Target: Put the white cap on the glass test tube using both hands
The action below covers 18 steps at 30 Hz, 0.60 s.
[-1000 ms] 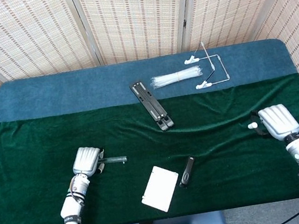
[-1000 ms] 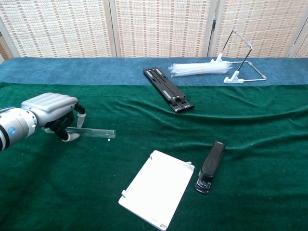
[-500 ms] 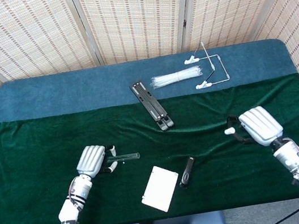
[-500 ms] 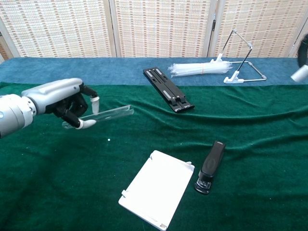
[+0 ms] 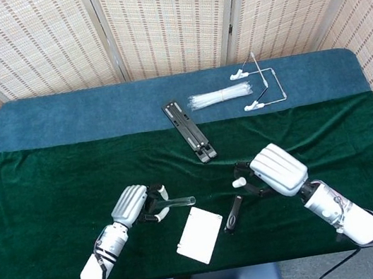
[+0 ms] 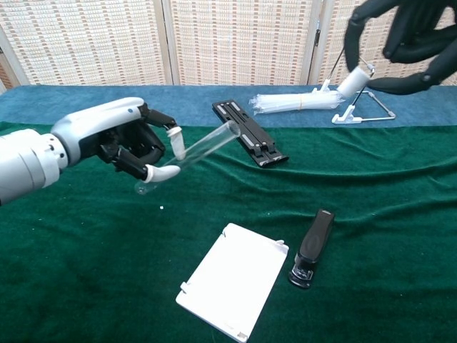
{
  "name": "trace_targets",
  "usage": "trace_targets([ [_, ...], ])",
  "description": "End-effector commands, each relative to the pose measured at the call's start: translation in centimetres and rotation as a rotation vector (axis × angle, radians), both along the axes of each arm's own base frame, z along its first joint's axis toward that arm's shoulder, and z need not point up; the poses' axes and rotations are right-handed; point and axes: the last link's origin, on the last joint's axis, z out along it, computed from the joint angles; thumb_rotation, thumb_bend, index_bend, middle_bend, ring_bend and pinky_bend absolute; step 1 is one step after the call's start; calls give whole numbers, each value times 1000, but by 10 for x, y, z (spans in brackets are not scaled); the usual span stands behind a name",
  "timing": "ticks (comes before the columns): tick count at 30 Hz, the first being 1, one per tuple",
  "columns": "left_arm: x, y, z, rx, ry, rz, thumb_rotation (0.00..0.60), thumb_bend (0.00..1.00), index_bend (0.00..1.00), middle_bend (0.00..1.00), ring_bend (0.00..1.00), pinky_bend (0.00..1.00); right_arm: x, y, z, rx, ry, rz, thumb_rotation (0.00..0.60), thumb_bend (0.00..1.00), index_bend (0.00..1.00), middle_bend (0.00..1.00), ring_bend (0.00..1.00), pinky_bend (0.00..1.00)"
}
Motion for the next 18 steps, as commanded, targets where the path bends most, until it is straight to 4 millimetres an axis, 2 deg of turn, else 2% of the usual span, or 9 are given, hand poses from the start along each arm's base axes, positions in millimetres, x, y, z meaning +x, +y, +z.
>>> trace_targets([
  [1,5,-2,-3,-26,-28,8,600,560,677,879,766,829,11,1,-7,15,1,32,600,665,690,1000,1000,1000],
  [10,18,-3,-8,-82,-97,27,600,563,678,879,766,829,39,2,-25,38,6,104,600,666,693,1000,1000,1000],
  [18,23,-4,-10,-103,-123,32,600,565,678,879,766,829,54,3,-34,46,12,136,600,669,694,1000,1000,1000],
])
